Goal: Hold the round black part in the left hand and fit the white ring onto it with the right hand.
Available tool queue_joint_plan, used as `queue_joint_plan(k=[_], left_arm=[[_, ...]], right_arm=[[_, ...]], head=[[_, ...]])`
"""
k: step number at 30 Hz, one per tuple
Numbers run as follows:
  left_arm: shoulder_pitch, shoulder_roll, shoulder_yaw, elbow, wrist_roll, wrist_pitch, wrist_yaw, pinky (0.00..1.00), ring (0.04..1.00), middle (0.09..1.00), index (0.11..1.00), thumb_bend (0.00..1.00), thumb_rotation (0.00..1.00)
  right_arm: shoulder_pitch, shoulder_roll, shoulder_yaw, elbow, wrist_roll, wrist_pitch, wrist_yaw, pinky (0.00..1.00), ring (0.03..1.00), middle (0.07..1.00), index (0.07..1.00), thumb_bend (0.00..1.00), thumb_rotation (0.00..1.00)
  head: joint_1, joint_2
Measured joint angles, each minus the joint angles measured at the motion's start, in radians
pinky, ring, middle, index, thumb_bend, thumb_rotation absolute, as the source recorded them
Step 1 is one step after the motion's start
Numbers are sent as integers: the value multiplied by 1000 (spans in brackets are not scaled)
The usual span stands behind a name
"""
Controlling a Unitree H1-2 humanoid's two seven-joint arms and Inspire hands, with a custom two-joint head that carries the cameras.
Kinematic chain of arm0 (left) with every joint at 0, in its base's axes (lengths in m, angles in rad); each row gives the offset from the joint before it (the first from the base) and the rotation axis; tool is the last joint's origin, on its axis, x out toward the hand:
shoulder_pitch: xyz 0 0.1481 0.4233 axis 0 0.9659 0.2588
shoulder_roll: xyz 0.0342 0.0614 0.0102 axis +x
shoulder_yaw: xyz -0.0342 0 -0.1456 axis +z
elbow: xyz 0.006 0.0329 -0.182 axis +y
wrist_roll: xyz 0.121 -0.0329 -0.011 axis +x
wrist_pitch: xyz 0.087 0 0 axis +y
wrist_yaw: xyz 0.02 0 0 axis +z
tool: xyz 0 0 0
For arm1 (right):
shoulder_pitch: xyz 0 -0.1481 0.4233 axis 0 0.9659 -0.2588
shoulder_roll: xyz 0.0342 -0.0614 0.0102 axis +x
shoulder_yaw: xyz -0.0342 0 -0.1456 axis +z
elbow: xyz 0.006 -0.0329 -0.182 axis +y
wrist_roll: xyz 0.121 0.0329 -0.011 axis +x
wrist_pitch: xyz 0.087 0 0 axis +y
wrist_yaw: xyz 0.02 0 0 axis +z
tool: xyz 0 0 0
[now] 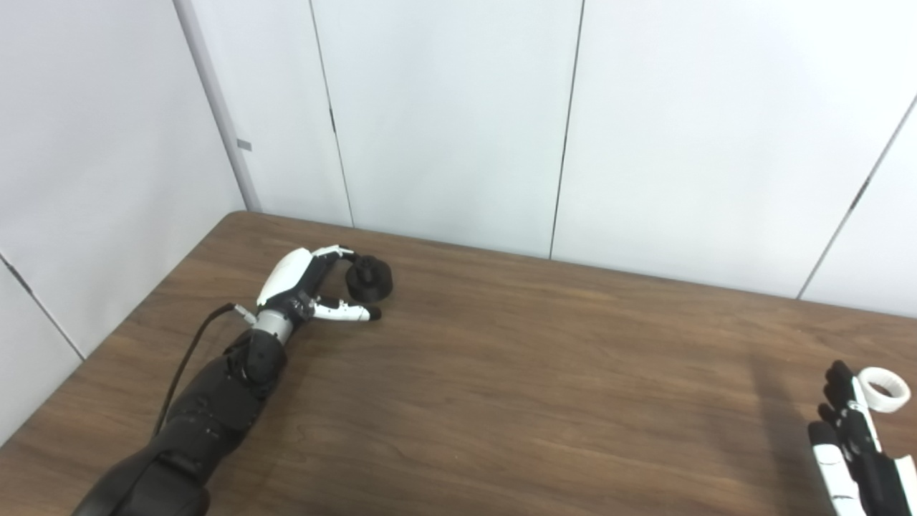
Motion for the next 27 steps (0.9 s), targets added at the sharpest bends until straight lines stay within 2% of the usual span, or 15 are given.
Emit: queue_joint_plan(k=[5, 12, 19, 27], left_arm=[[-13, 0, -10, 14, 2, 0, 0, 920, 942, 903, 767, 970, 221], [-19, -2, -16, 26, 1, -1, -5, 952, 947, 899, 767, 954, 207], [-33, 4, -39, 50, 12, -7, -2, 923, 933, 889, 763, 945, 237], [-37, 9, -46, 58, 13, -9, 0, 940, 940, 894, 762, 938, 249]], right_arm=[[13, 3, 1, -15, 0, 0, 1, 989, 1000, 1000, 987, 358, 849], [18, 5, 1, -21, -11, 0, -3, 999, 1000, 993, 976, 361, 842], [26, 7, -2, -31, -6, 0, -5, 981, 997, 983, 961, 422, 822], [26, 8, -3, -34, 6, 0, -5, 986, 1000, 989, 965, 409, 828]], head=[[0, 3], [0, 20], [-3, 29], [0, 40]])
